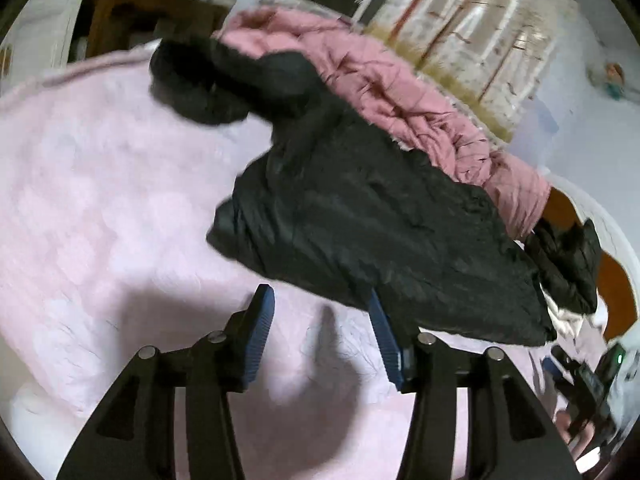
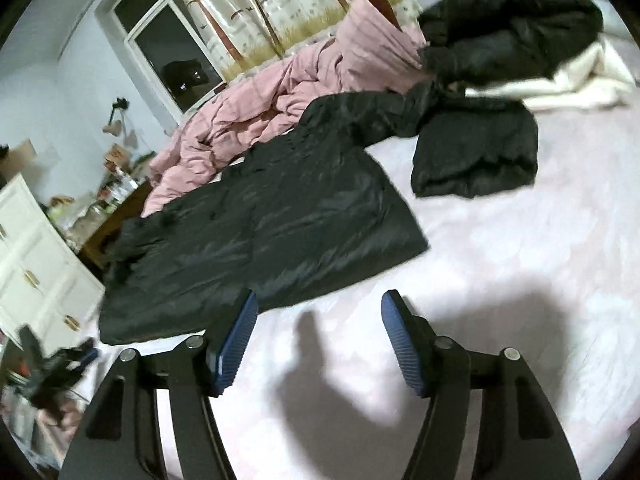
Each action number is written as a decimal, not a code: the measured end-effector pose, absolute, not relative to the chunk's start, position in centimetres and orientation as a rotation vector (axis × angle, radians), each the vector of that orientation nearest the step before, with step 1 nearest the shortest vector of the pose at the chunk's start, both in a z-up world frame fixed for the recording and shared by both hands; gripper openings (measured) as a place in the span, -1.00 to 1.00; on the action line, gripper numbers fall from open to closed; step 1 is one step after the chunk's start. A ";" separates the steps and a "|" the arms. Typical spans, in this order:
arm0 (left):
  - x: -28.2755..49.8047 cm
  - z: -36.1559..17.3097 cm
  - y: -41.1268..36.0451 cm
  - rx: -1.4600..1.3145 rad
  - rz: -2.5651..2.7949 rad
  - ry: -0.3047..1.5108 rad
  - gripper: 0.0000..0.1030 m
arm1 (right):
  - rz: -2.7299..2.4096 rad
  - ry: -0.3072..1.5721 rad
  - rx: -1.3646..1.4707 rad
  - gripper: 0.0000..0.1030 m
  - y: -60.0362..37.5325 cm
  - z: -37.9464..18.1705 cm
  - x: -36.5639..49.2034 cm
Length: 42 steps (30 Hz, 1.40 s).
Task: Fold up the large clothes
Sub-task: 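Grasp the jacket sleeve with the right gripper while the left gripper grasps the jacket side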
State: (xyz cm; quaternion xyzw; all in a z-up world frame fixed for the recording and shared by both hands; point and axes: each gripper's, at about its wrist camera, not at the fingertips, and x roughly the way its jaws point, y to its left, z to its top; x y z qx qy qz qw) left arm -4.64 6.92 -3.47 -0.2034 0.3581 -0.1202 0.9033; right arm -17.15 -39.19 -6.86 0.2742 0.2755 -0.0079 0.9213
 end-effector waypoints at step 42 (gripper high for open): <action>-13.0 0.7 12.6 -0.731 -0.133 0.520 -0.82 | 0.085 0.358 0.757 -0.76 -37.8 -2.8 -26.5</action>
